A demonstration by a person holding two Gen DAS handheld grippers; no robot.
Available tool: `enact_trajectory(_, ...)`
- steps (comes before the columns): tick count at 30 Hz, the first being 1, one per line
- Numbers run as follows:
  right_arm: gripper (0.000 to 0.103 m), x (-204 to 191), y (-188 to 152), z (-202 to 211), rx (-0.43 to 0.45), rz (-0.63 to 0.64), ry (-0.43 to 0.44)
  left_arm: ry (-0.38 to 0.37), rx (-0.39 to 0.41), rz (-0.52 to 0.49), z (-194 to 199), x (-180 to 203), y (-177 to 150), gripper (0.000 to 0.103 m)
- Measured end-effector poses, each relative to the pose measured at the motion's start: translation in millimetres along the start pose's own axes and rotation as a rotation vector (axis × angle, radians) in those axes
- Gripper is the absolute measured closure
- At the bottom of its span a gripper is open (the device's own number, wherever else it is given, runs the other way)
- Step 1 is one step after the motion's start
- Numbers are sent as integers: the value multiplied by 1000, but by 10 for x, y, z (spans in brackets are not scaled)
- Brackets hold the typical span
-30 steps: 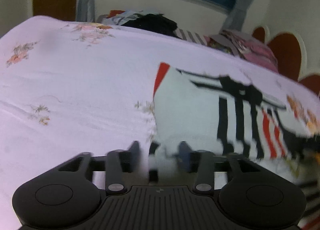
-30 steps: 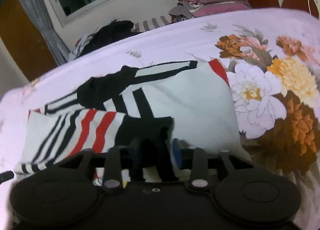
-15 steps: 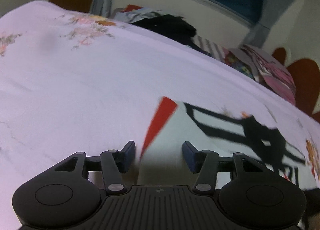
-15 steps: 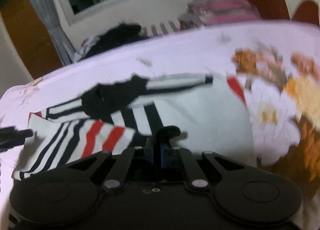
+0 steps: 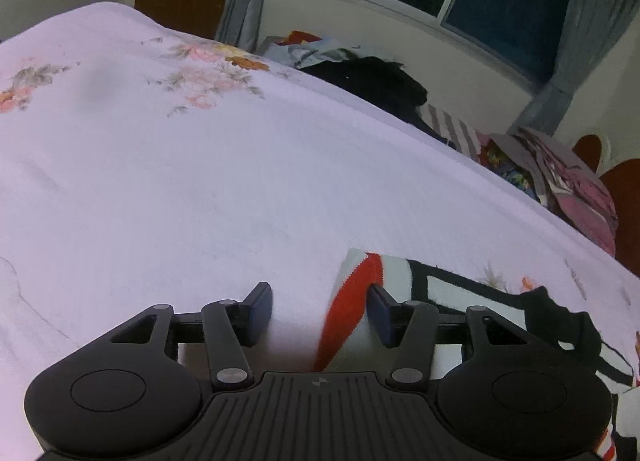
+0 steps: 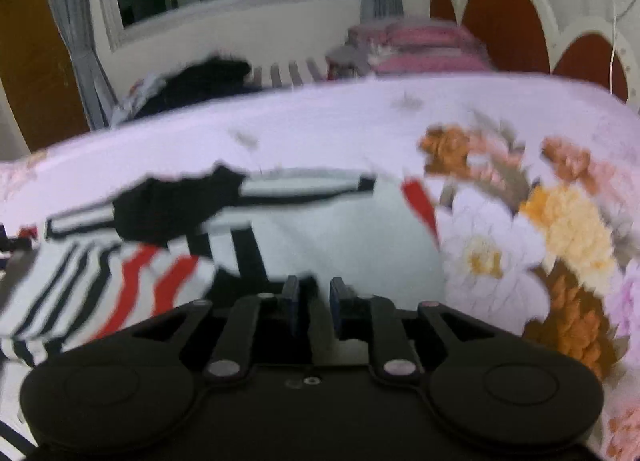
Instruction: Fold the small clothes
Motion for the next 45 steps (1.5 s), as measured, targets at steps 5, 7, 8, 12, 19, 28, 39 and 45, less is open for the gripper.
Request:
enact_trajectory(5, 81, -299, -76, -13, -32, 59, 81, -21, 15, -15, 191, 82, -12, 50)
enact_trajectory(7, 80, -362, -133, -60, -48, 76, 82, -47, 36, -61, 345, 193, -33, 50)
enact_trajectory(8, 80, -377, -159, -71, -56, 79, 82, -66, 45, -74, 418, 248, -52, 50)
enact_trajectory(12, 80, -363, -249, -128, -86, 96, 71, -133, 45, -120, 638, 452, -205, 50)
enact_trajectory(19, 78, -94, -354, -174, -91, 147, -34, -134, -4, -163, 579, 422, -595, 50)
enact_trajectory(28, 77, -57, -344, 39, -98, 90, 7, -87, -35, -185, 645, 523, -601, 50)
enact_trajectory(39, 75, -604, -410, 60, -128, 117, 127, -115, -28, -221, 859, 769, -611, 50)
enact_trajectory(45, 75, -700, -504, 54, -149, 117, 143, -155, -17, -246, 995, 934, -656, 49)
Point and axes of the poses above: each gripper's, at about its wrist camera, not at the fingertips, and z roughly against the way its jaws point, x to its right, y to its top, the point moved 9 cm from there along -z, roughly the way its jaws point, and after that the axes turned 15 degrees about -z, right-handed, at the moved point
